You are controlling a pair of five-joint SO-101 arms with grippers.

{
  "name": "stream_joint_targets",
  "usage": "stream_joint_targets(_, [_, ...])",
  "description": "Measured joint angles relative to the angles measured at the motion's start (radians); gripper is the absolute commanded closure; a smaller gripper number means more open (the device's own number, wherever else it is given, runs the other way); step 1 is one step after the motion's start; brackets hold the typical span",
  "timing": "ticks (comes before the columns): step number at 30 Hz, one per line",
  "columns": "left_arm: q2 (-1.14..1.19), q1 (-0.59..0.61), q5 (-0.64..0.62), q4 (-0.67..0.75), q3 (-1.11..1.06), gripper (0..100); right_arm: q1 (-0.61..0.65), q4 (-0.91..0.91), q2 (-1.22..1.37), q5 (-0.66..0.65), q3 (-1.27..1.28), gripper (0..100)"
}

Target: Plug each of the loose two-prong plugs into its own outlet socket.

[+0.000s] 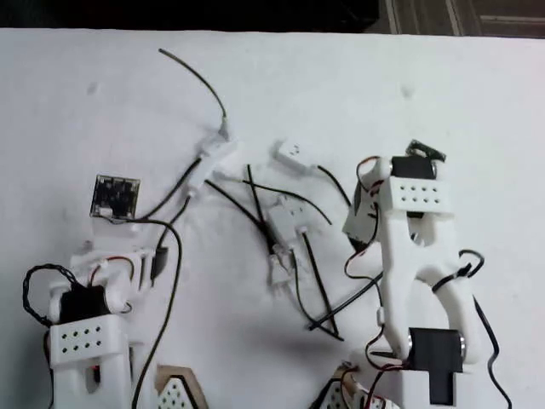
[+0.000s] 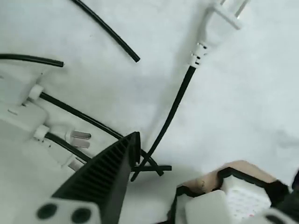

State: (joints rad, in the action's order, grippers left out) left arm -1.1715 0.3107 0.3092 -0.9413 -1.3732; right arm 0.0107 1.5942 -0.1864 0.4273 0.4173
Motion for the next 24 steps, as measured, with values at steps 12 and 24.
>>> stream_joint_targets(12, [0.000, 0.000, 0.000, 0.000, 0.000, 70, -0.101, 0.032, 0.000, -0.930, -0.018, 51.5])
stream_joint_targets(24, [0.000, 0.000, 0.000, 0.000, 0.000, 70, -0.261, 0.098, 0.000, -1.844, -0.018, 51.5])
